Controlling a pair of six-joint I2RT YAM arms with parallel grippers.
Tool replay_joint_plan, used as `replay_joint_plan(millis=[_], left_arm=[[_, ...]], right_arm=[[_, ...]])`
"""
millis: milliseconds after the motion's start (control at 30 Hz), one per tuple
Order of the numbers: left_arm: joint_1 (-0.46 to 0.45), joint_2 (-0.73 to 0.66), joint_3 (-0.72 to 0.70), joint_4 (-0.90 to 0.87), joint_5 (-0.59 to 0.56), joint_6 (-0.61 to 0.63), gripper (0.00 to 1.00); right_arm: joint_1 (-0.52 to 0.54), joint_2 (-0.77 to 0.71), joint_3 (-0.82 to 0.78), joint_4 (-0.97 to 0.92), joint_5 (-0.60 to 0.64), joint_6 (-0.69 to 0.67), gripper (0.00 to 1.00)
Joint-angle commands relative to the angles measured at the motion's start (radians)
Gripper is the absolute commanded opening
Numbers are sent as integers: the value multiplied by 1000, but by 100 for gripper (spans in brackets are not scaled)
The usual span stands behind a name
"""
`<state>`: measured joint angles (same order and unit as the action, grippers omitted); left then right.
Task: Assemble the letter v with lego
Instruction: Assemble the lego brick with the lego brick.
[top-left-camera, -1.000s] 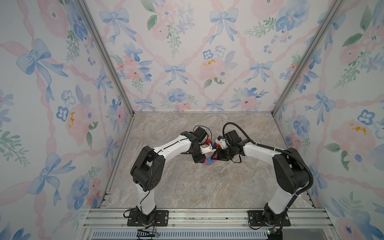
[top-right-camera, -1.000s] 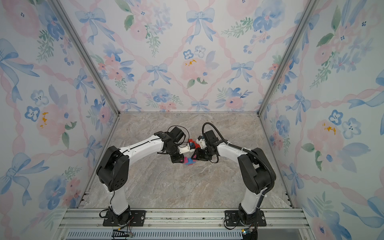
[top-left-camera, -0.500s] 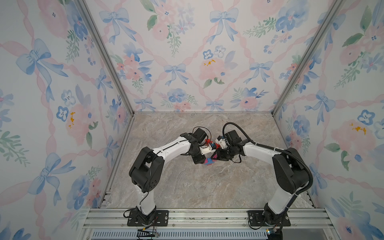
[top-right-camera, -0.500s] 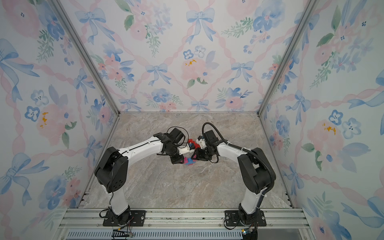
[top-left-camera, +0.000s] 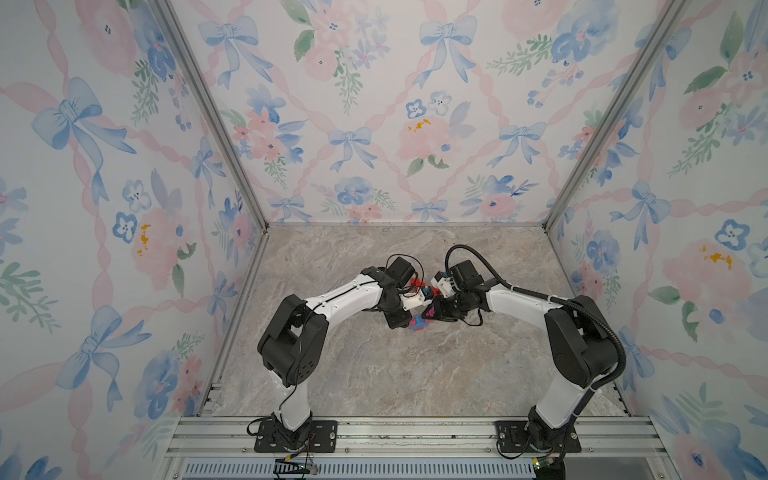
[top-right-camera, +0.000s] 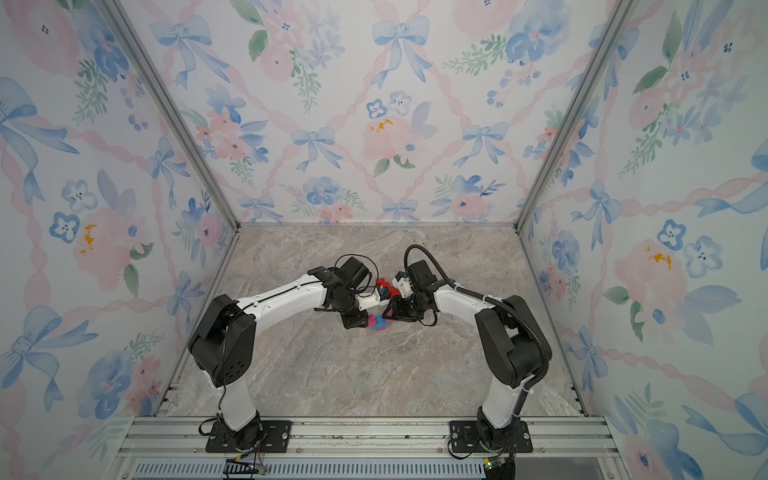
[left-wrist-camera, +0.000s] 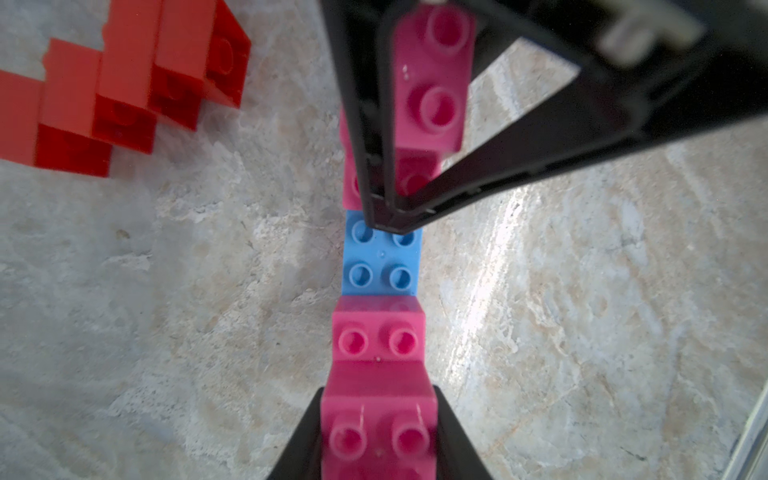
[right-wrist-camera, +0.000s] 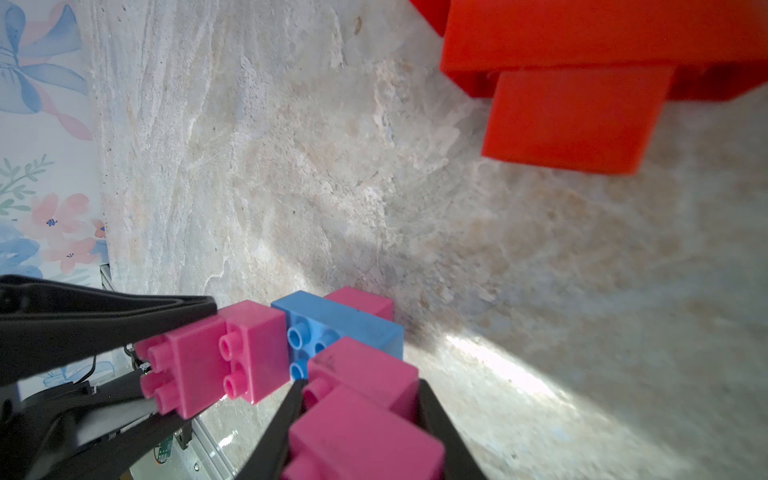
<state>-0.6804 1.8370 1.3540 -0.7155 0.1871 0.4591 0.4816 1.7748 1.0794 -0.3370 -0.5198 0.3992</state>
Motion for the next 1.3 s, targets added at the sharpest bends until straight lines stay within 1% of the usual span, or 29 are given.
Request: replay_joint_plan(millis=[0, 233, 433, 500, 533, 667, 867, 1000, 1167, 1267], left_arm=[[-10, 32, -19, -40, -32, 5, 0], [-8, 69, 24, -68, -33, 29, 0], [-14, 99, 30, -91, 3, 52, 0], [-12, 91, 22, -100, 26, 55, 0], [-9, 87, 18, -102, 30, 84, 0], [6, 68, 12, -105, 19, 89, 0], [17, 31, 17, -106, 49, 105, 0], [18, 32, 12, -108, 34, 100, 0], [-2, 67, 17, -114, 23, 70, 0], [-10, 76, 9, -114, 35, 70, 0]], right_arm=[[5, 25, -16, -6, 13, -11, 38], [5, 26, -22, -1, 13, -10, 38], [2, 25, -20, -2, 14, -11, 38], [2, 26, -20, -4, 11, -13, 38], [3, 25, -21, -4, 11, -13, 38], [2, 26, -19, -5, 11, -13, 38], [1, 27, -17, -5, 10, -14, 38], [1, 25, -17, -6, 9, -14, 38], [1, 25, -18, -6, 10, -14, 38], [0, 24, -22, -2, 10, -12, 38]])
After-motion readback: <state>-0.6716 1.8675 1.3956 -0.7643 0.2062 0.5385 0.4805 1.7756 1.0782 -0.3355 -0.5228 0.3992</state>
